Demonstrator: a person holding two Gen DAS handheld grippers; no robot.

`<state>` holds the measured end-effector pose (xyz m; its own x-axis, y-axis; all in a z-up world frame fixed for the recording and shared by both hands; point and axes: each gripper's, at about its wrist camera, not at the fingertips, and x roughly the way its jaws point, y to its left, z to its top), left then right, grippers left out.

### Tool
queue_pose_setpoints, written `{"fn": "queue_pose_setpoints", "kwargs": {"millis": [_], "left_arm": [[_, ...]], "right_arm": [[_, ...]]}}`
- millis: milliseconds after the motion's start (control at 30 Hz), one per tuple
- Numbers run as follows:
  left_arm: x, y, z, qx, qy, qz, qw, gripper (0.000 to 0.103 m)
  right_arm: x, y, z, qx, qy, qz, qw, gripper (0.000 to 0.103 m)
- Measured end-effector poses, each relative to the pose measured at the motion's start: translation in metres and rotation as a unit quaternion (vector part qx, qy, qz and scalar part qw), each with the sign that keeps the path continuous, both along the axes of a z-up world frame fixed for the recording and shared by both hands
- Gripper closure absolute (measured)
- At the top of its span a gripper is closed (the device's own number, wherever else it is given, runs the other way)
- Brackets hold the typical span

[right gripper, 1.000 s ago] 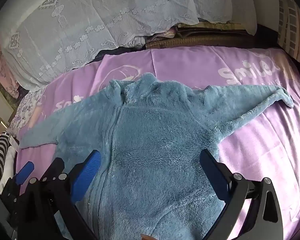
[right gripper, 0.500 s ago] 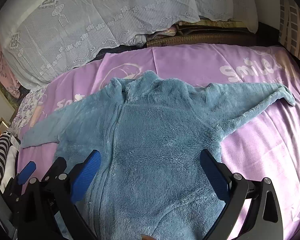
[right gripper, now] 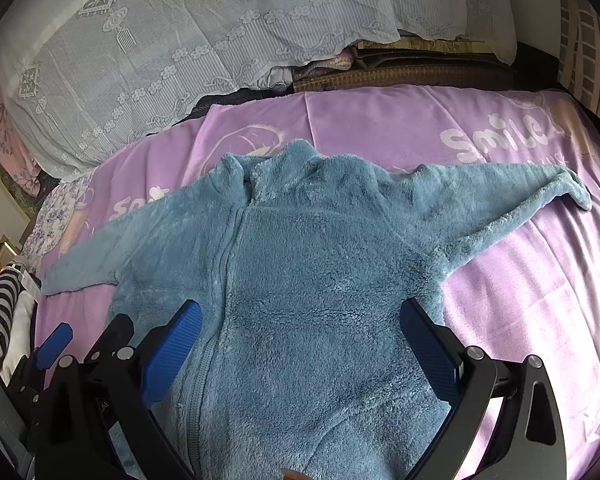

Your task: Fold small clothes

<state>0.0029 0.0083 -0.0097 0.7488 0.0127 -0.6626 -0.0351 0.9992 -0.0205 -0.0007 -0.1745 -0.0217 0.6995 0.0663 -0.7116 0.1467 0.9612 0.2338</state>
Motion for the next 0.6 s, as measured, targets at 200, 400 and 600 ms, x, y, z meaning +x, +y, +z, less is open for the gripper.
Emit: {"fn": "queue_pose_setpoints", "kwargs": {"millis": [200,400,600], "left_arm": [[-0.0002,0.0007,-0.0011,0.000,0.000,0.000,1.0000,0.005],[-0.0007,0.0020,-0.0028,0.000,0.001,0.000,1.0000,0.005],[-0.0007,0.0033,-0.0036,0.000,0.002,0.000,1.0000,0.005]], "right_arm": [[0.0000,0.0001,-0.0002,0.001,0.001,0.000,1.000,0.003],[-0.0001,-0.0001,-0.0005,0.001,0.002,0.000,1.000,0.003],[0.0004,-0.0003,-0.0007,0.002,0.002,-0.001,1.000,0.003]]}}
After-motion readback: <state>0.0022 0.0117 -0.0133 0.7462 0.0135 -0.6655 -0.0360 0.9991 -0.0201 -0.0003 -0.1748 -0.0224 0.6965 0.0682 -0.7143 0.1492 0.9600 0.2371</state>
